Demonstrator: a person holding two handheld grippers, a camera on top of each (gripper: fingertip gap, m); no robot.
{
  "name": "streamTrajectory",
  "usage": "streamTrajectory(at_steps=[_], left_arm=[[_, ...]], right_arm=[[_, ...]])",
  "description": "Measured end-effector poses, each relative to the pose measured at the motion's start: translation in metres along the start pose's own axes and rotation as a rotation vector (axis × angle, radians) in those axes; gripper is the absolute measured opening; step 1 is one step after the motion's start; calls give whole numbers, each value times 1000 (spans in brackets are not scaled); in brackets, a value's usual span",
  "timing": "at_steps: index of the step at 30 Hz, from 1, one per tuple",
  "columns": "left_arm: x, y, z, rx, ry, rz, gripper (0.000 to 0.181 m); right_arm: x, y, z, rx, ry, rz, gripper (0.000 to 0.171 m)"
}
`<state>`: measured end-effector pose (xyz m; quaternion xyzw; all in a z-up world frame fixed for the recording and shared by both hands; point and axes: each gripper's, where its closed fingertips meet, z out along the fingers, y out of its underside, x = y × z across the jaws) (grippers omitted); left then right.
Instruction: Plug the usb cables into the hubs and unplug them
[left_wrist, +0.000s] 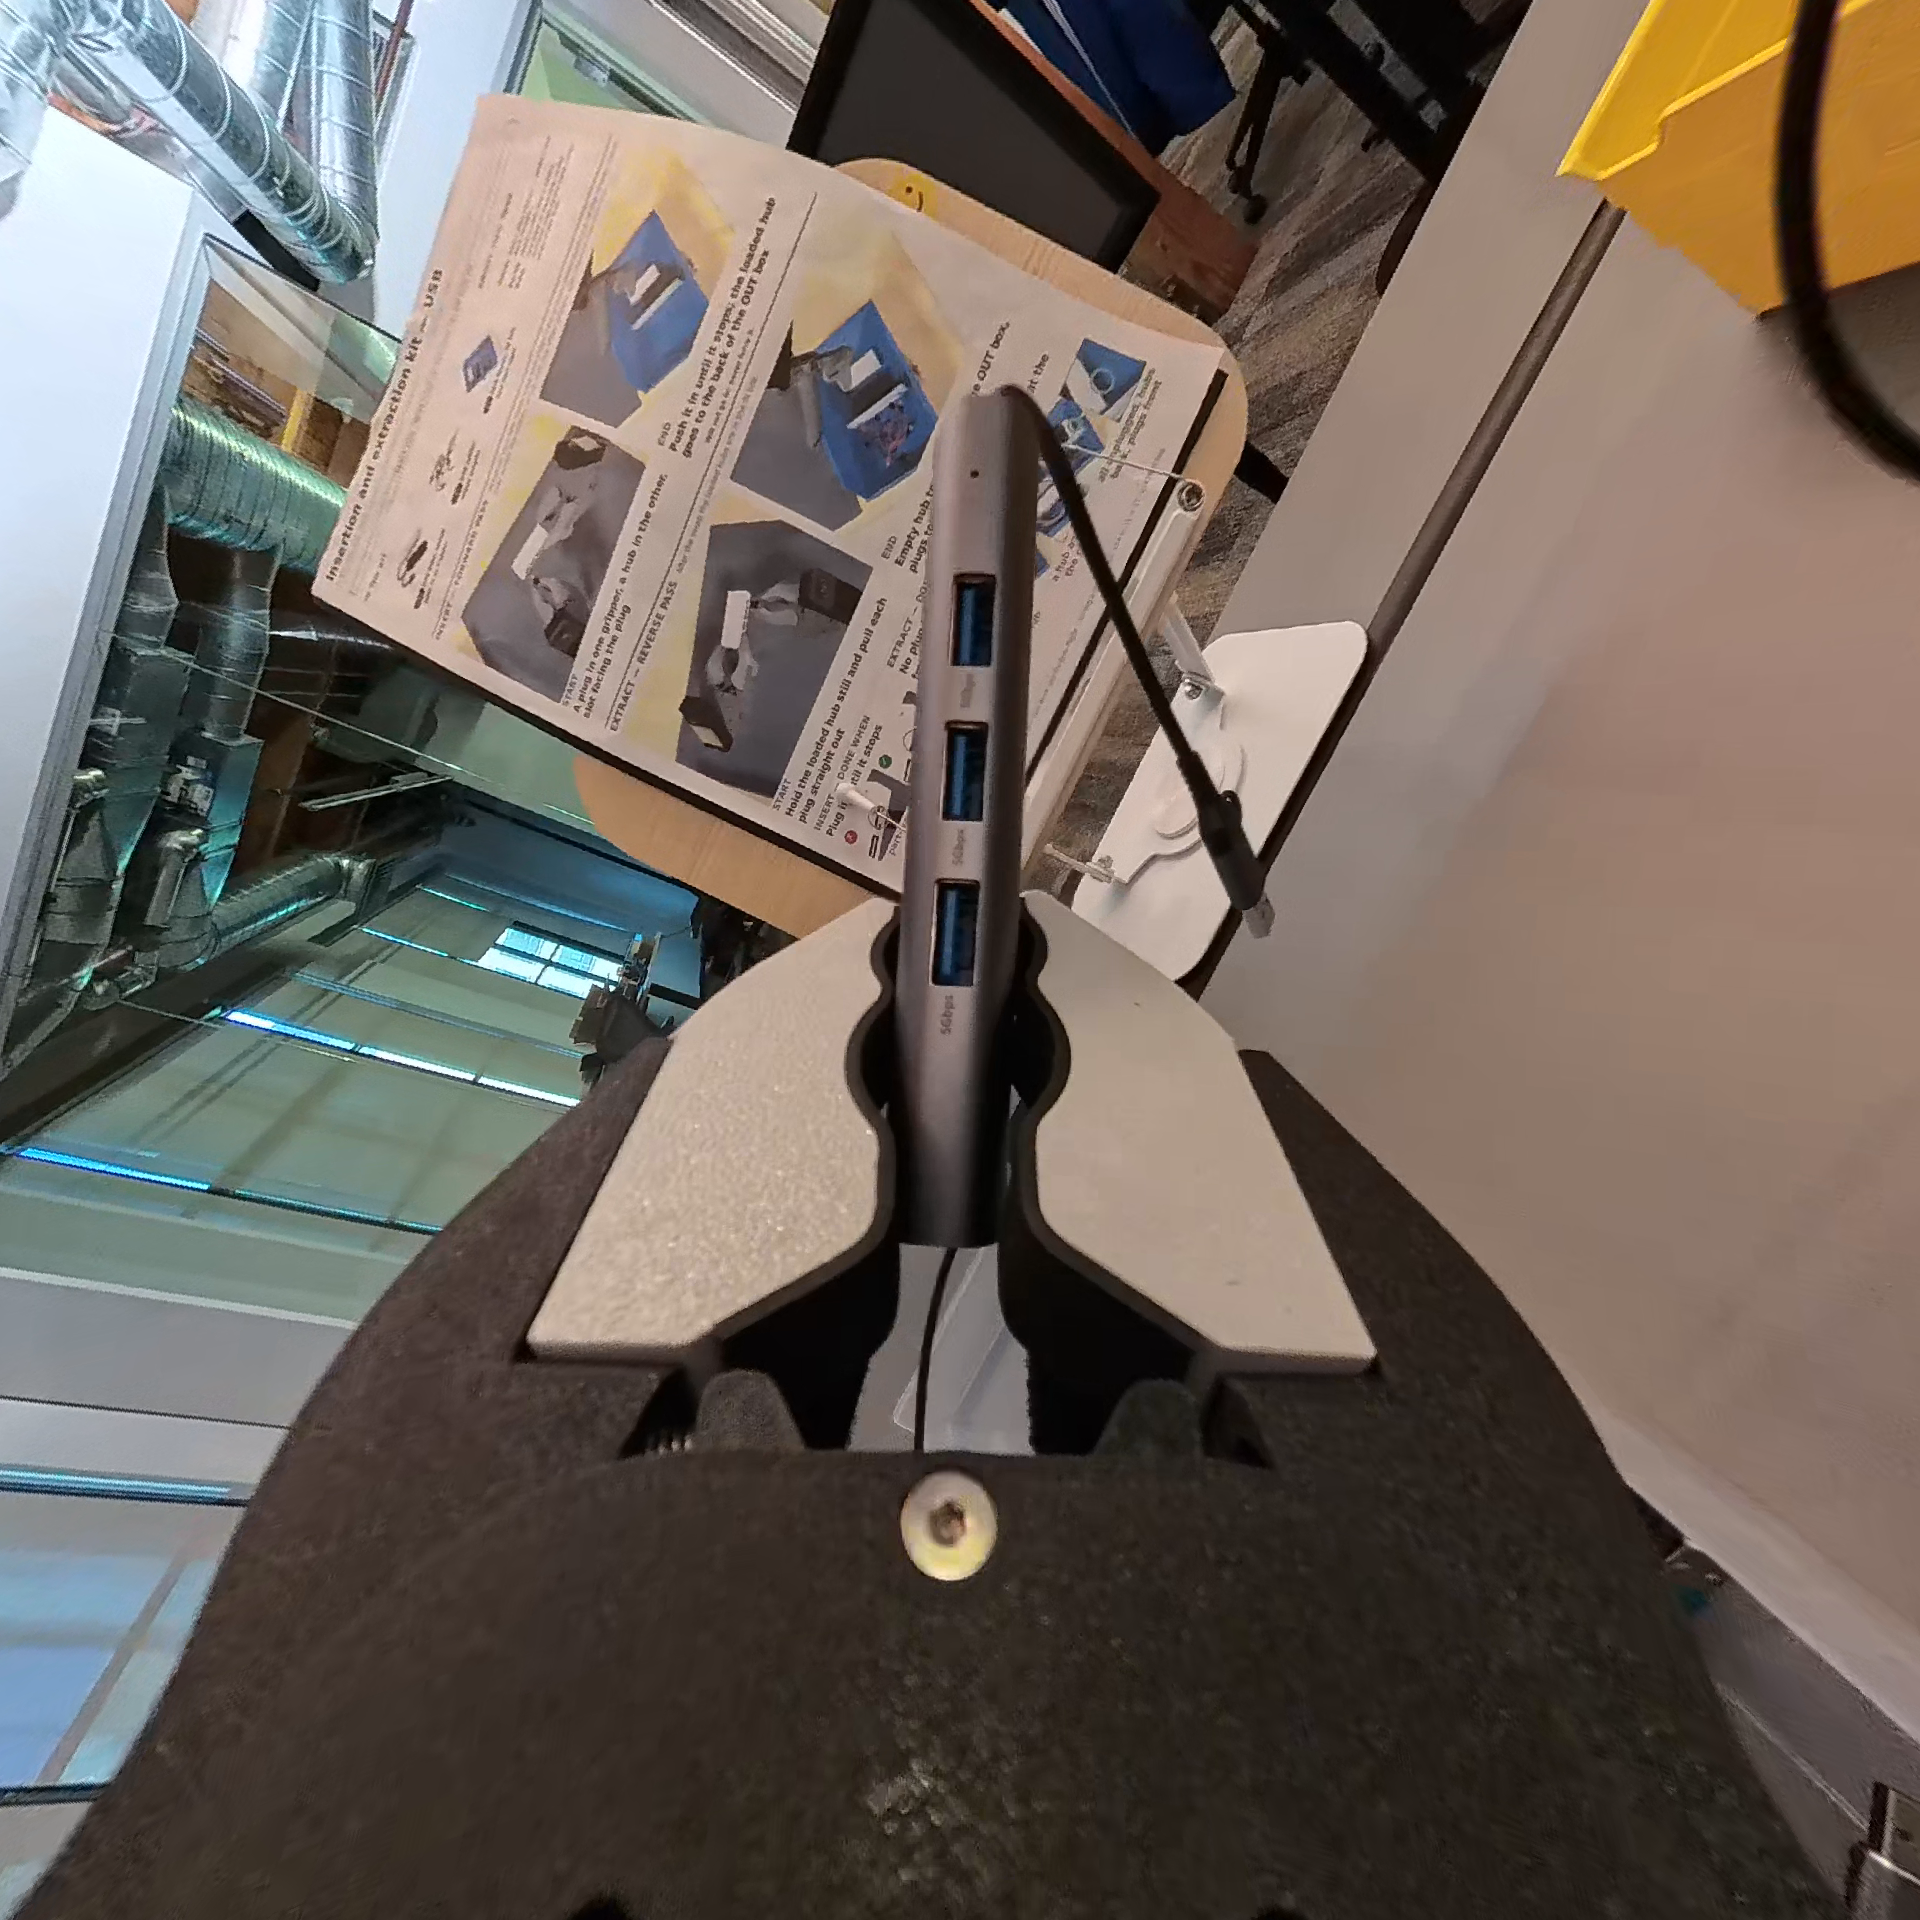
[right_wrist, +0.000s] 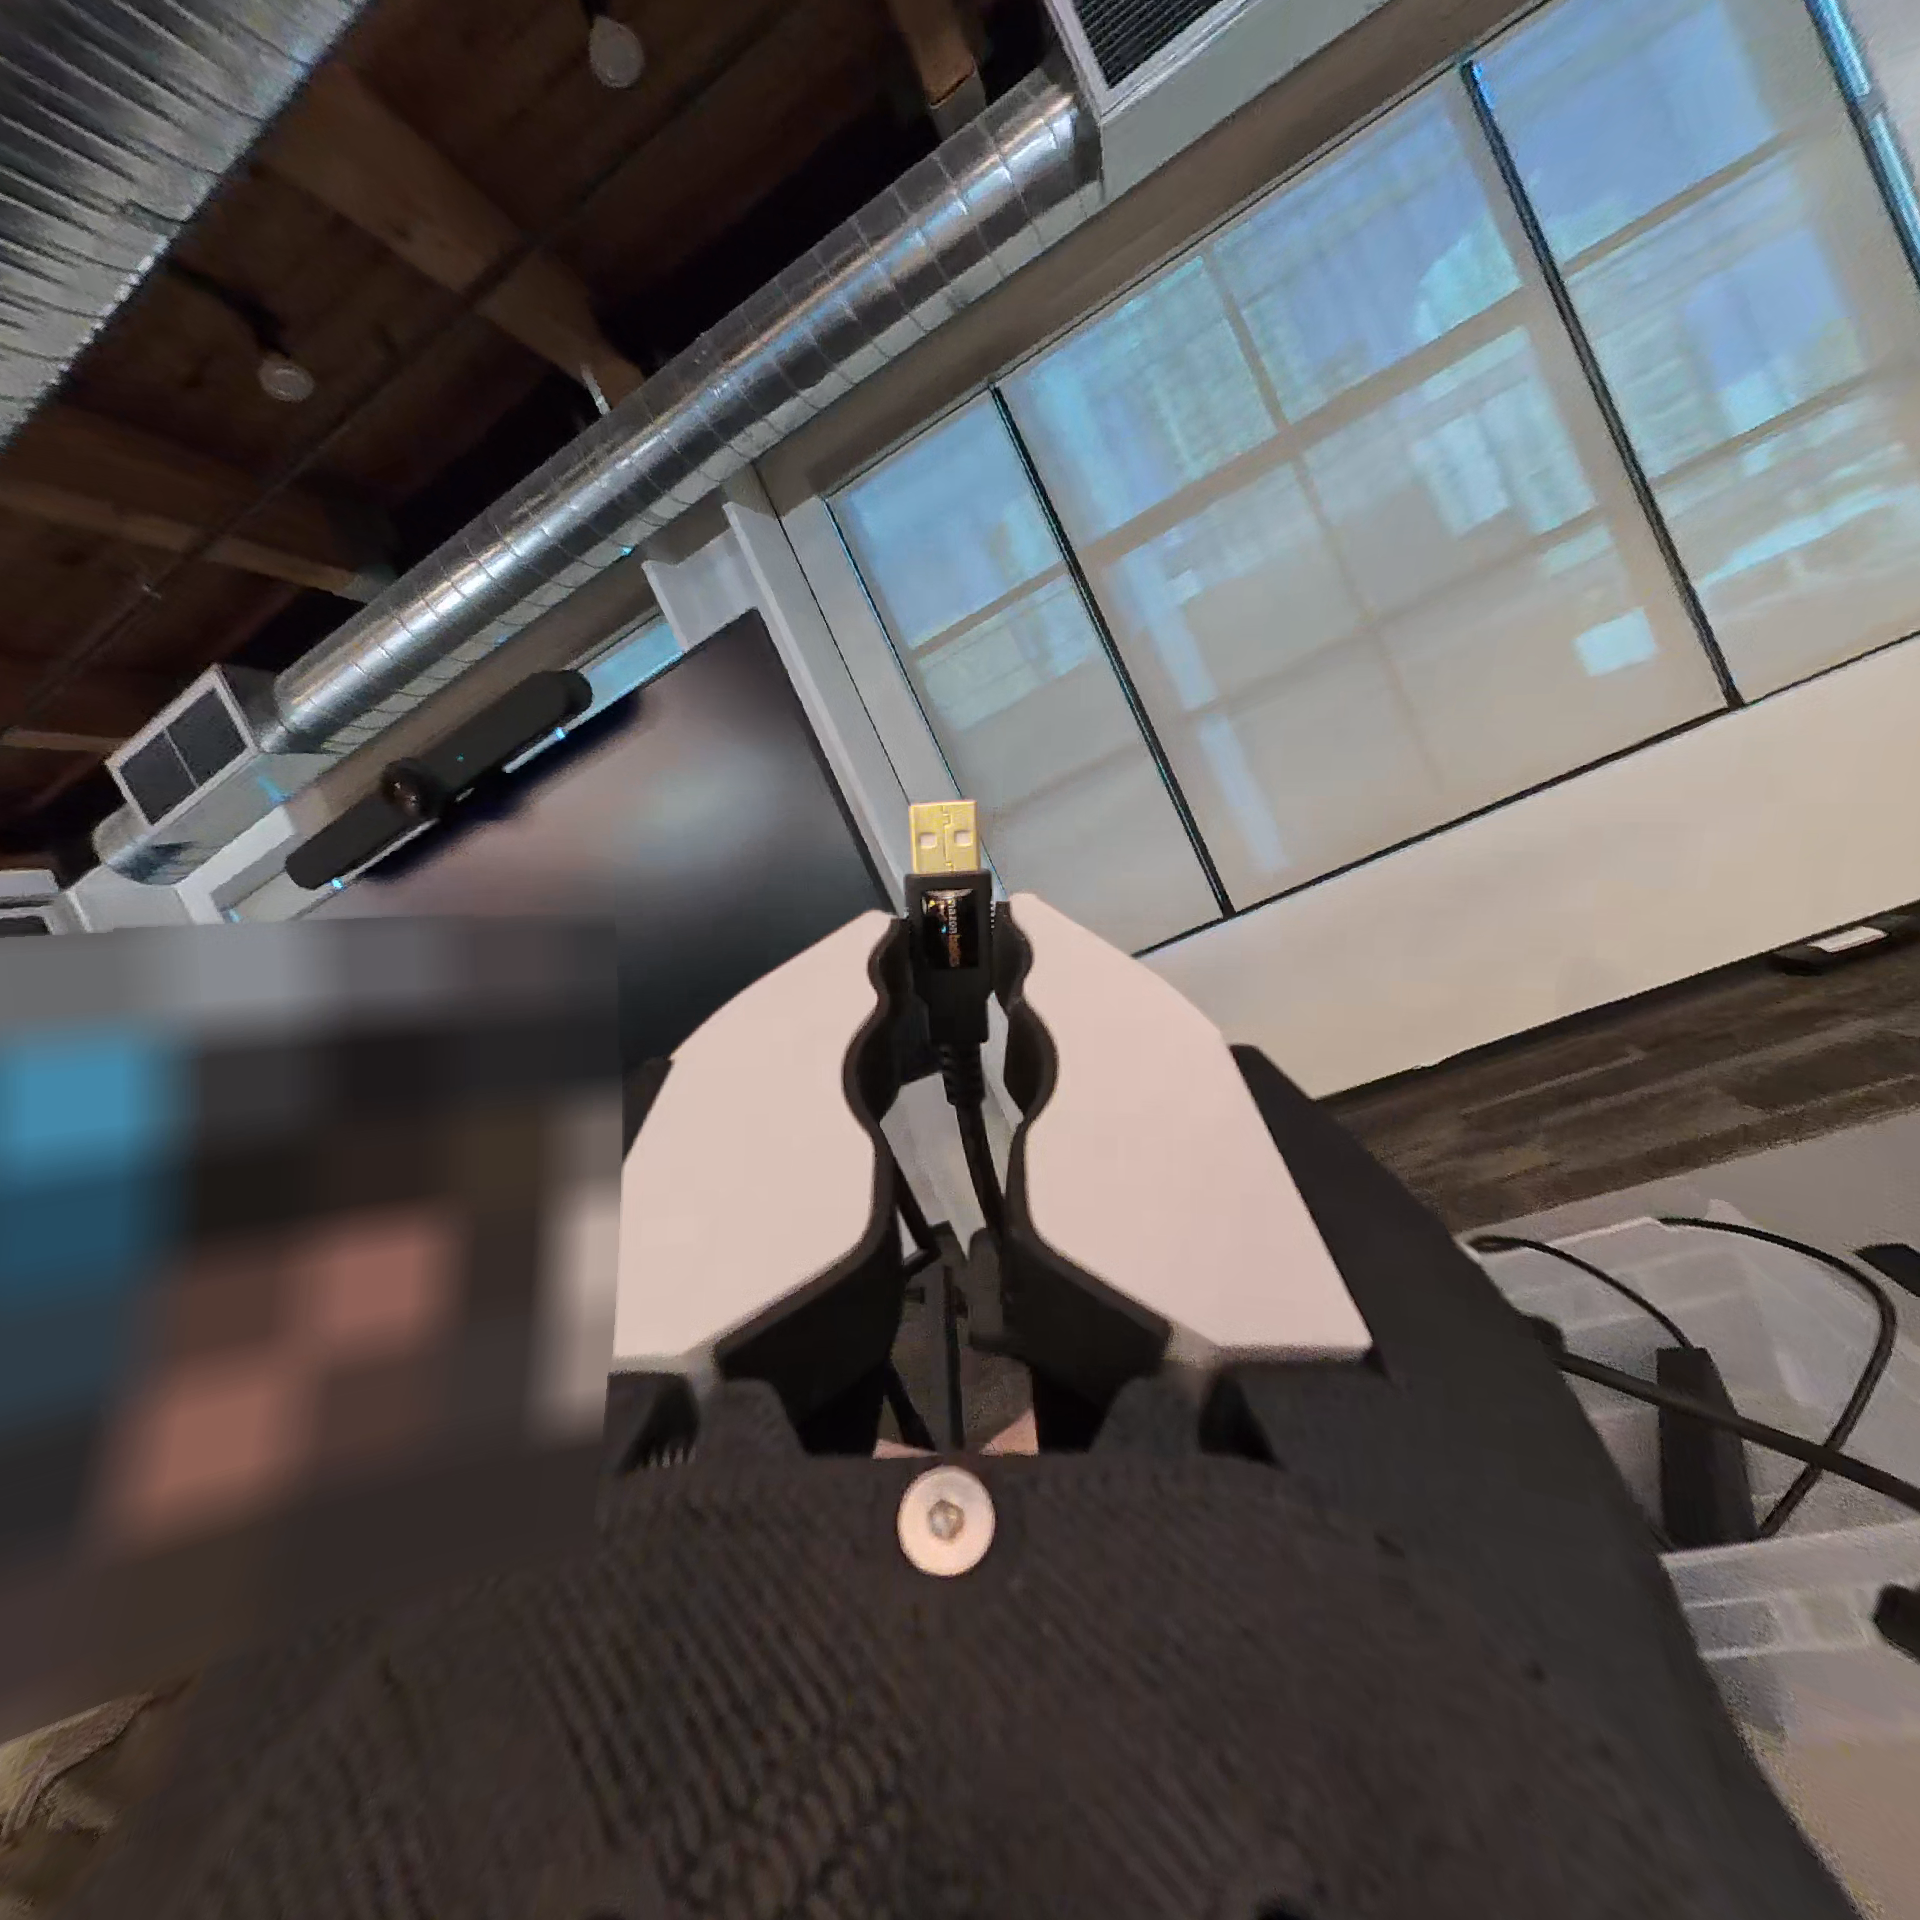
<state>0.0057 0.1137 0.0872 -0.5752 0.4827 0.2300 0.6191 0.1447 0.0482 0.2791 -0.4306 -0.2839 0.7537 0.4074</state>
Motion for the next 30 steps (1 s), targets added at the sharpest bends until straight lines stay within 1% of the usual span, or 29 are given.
streamTrajectory(at_steps=[4,5,7,9,12,14,18,22,23,25,28,30], left_arm=[[-4,0,-3,0,-11,-3,16],[-4,0,-4,1,-12,-4,16],[-5,0,-4,0,-13,-6,16],[-6,0,-5,-1,-13,-8,16],[-6,1,-5,-3,-11,-8,16],[-6,1,-5,-3,-9,-9,16],[-5,1,-5,-4,-7,-7,16],[-4,0,-4,-1,0,-9,16],[-3,0,-4,-1,1,-8,16],[-2,-1,-3,1,7,-6,16],[1,-3,-3,5,12,0,16],[2,-5,-4,10,15,2,16]], right_arm=[[-24,15,18,-62,-7,-45,17],[-25,17,19,-49,1,-17,16],[-24,25,14,-15,-37,90,16],[0,42,0,-5,14,214,17],[54,79,-31,8,112,405,16],[86,102,-52,20,147,514,16],[139,154,-81,15,241,637,16],[186,202,-107,-31,402,700,17],[200,213,-116,-48,477,723,17],[220,236,-129,-173,600,681,17],[236,255,-132,-284,677,654,17],[241,274,-138,-457,746,599,17]])
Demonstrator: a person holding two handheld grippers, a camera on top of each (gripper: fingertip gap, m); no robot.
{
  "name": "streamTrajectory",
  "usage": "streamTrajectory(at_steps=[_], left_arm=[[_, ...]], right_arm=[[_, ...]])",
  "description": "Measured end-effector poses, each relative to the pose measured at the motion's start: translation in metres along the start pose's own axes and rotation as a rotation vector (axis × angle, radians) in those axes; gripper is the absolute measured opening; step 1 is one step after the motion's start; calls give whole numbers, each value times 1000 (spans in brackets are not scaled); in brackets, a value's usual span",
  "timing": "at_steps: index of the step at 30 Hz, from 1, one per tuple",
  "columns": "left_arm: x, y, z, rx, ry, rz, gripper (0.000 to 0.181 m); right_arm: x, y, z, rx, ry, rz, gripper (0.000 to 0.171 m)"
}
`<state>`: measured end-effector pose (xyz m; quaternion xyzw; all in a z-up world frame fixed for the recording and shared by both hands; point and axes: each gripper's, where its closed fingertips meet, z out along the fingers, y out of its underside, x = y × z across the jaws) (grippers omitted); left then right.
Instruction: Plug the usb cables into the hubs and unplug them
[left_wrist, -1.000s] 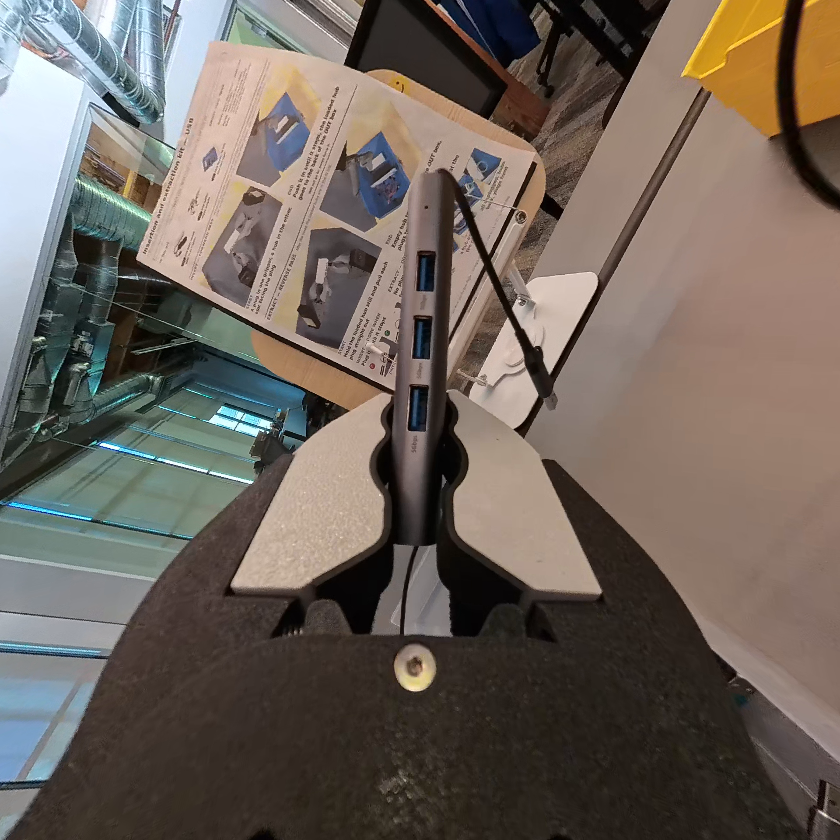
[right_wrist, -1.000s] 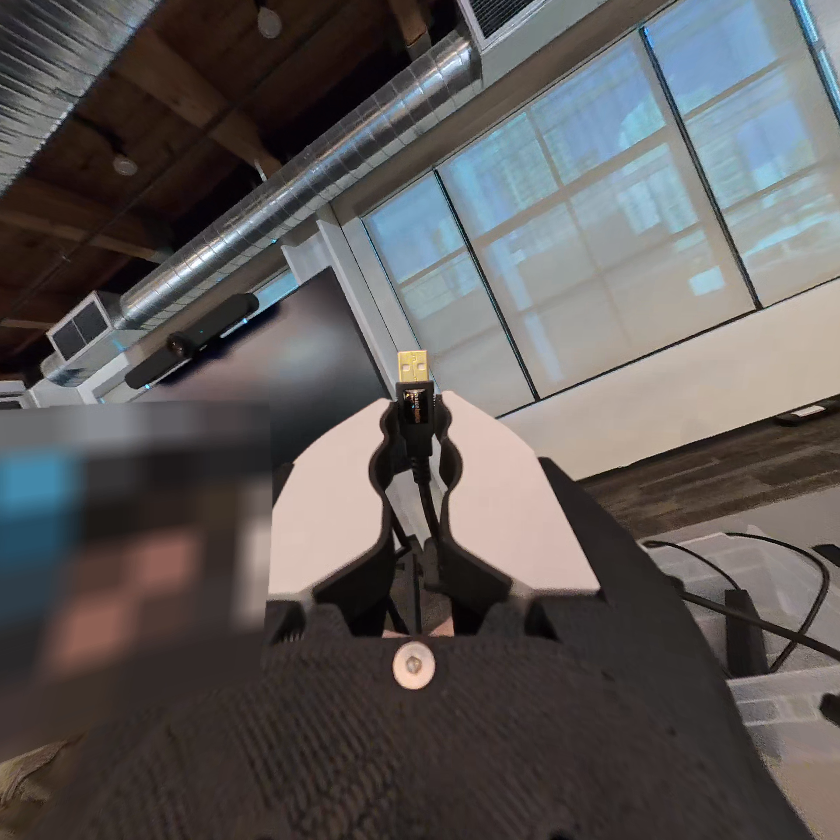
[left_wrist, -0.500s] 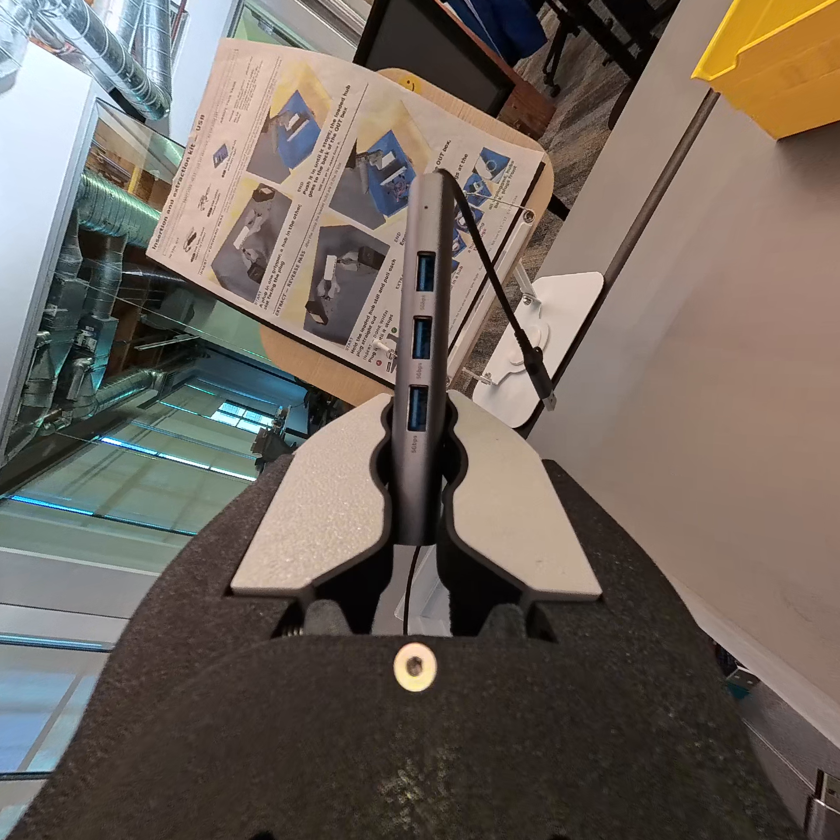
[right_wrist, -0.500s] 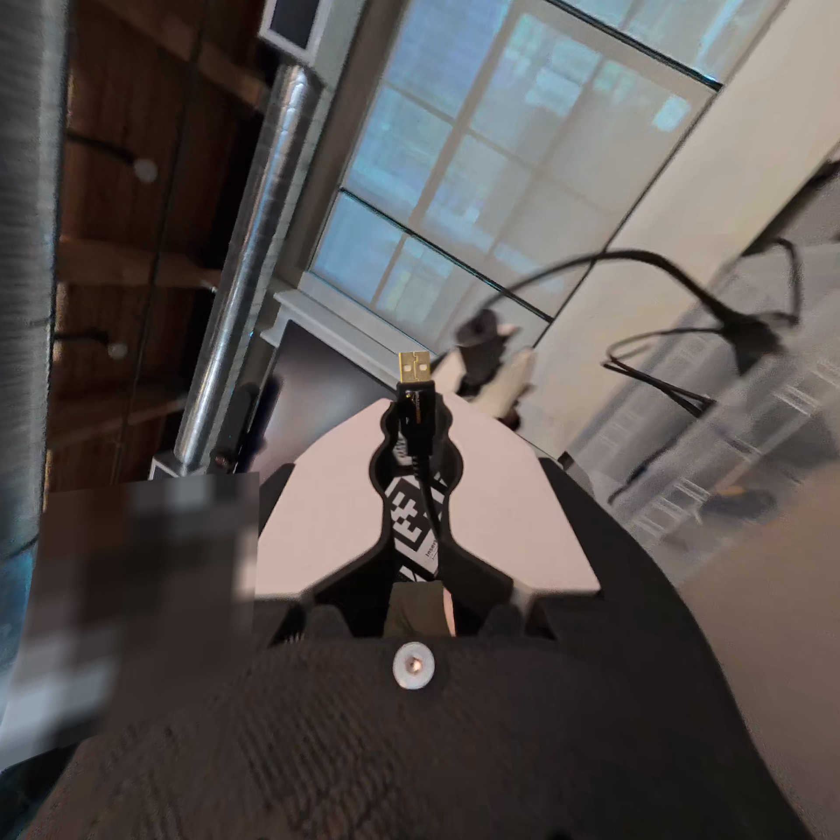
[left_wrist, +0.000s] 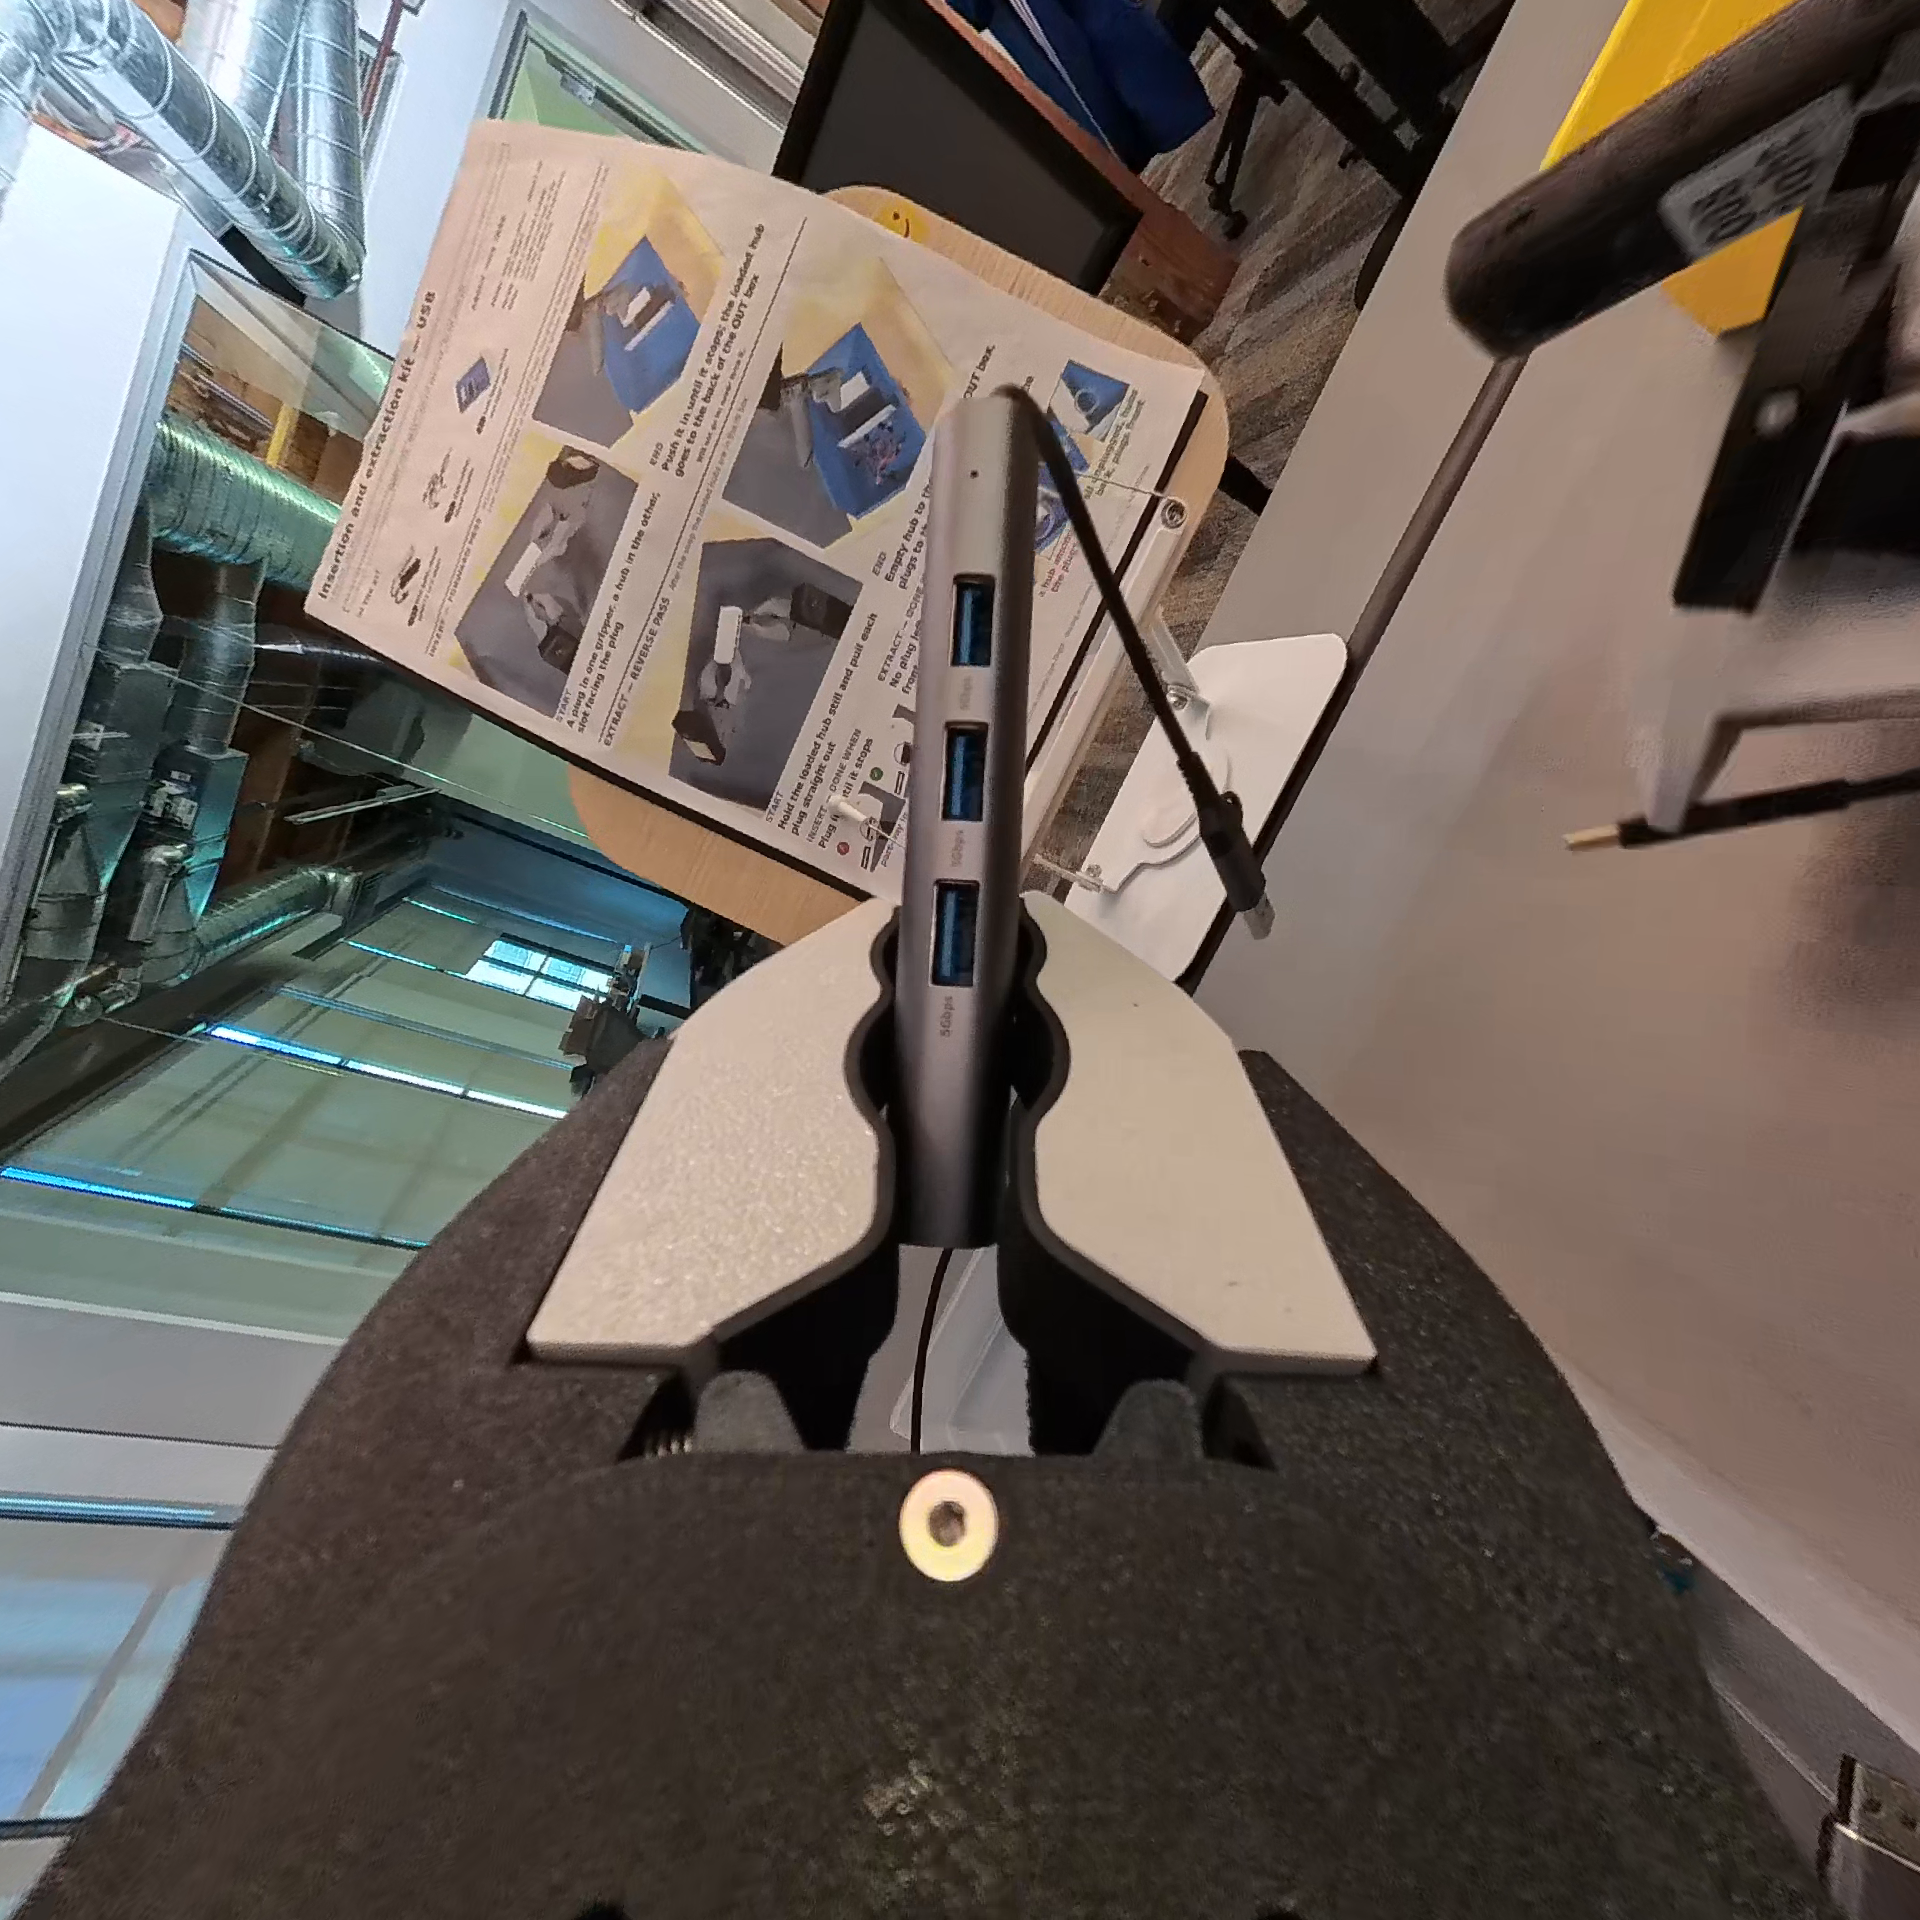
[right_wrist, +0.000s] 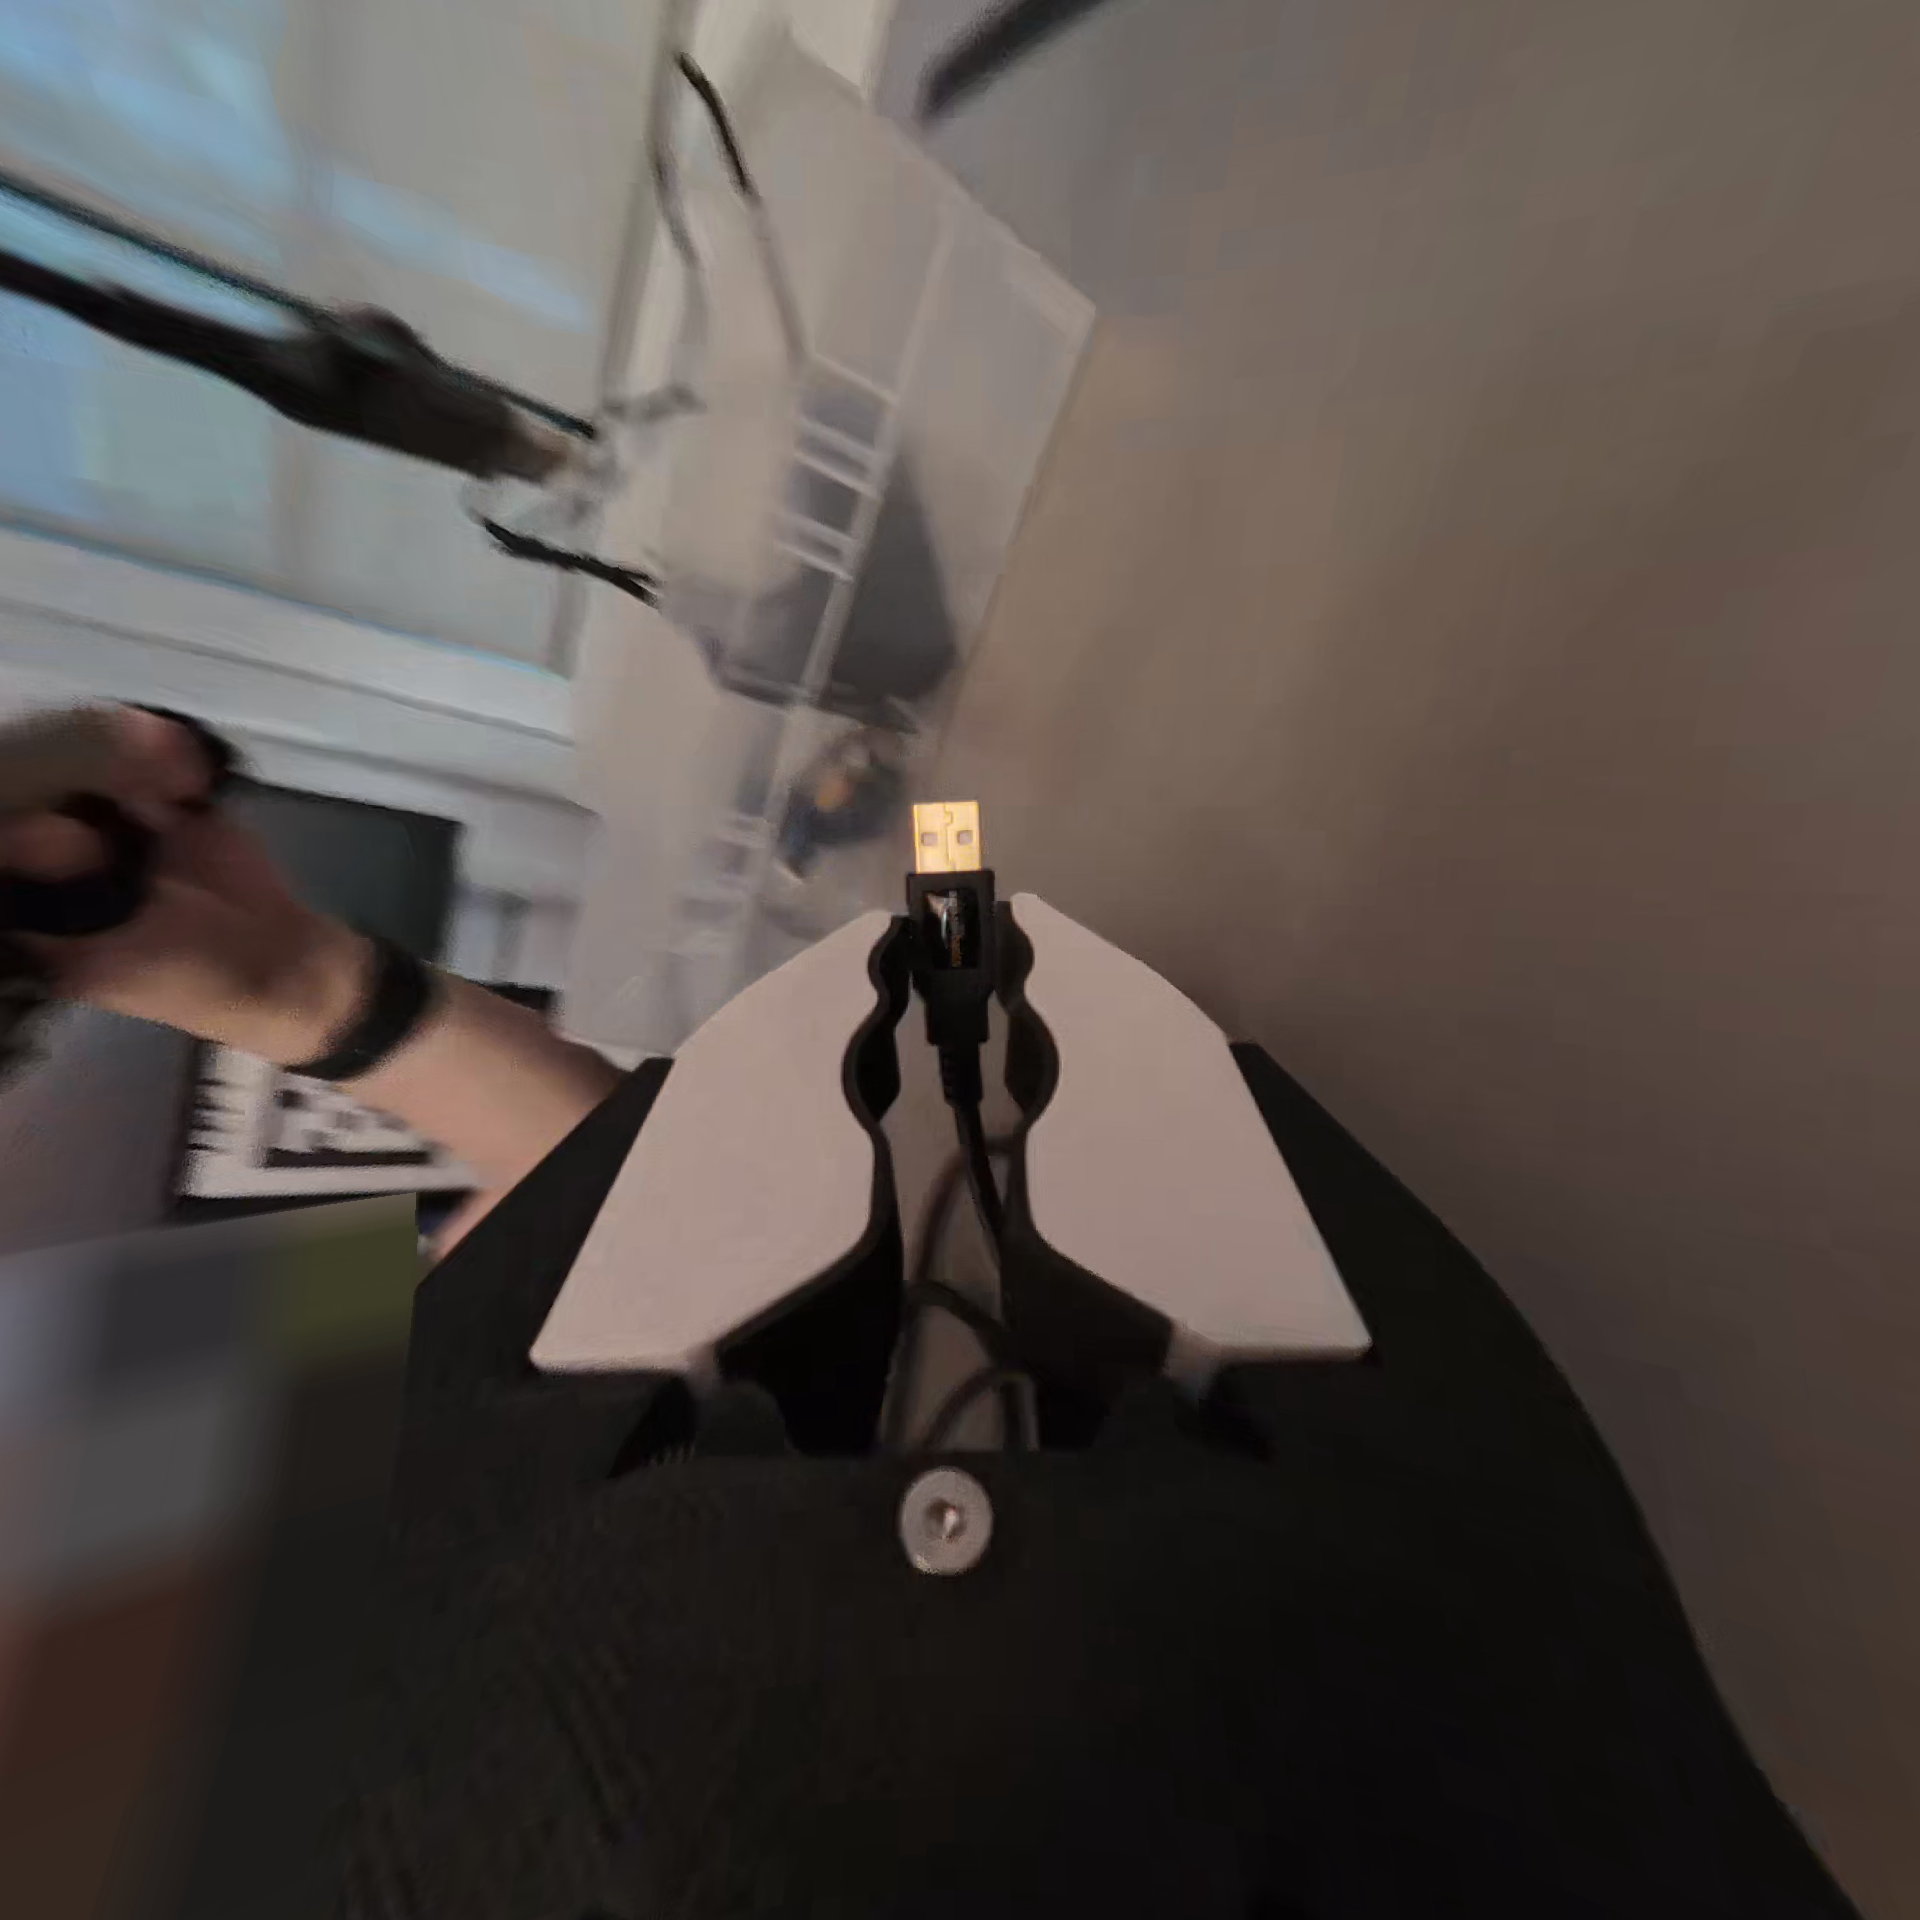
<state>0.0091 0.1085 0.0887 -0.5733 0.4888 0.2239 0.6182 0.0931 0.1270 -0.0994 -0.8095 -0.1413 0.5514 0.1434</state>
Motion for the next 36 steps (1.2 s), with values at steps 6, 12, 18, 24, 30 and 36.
streamTrajectory(at_steps=[6,12,18,24,30,36], left_arm=[[3,-5,-1,13,9,5,16],[6,-8,0,19,18,9,16],[8,-6,2,14,23,9,16],[8,-6,3,13,25,8,16],[7,-4,3,9,23,5,16],[3,-2,1,8,18,-8,16]], right_arm=[[37,9,2,-110,226,-118,17],[50,9,-1,-130,375,-290,20],[47,9,-2,-116,491,-446,31],[18,9,-11,-62,684,-748,32],[-7,55,13,-173,727,-1010,32],[1,65,17,-289,782,-1362,26]])
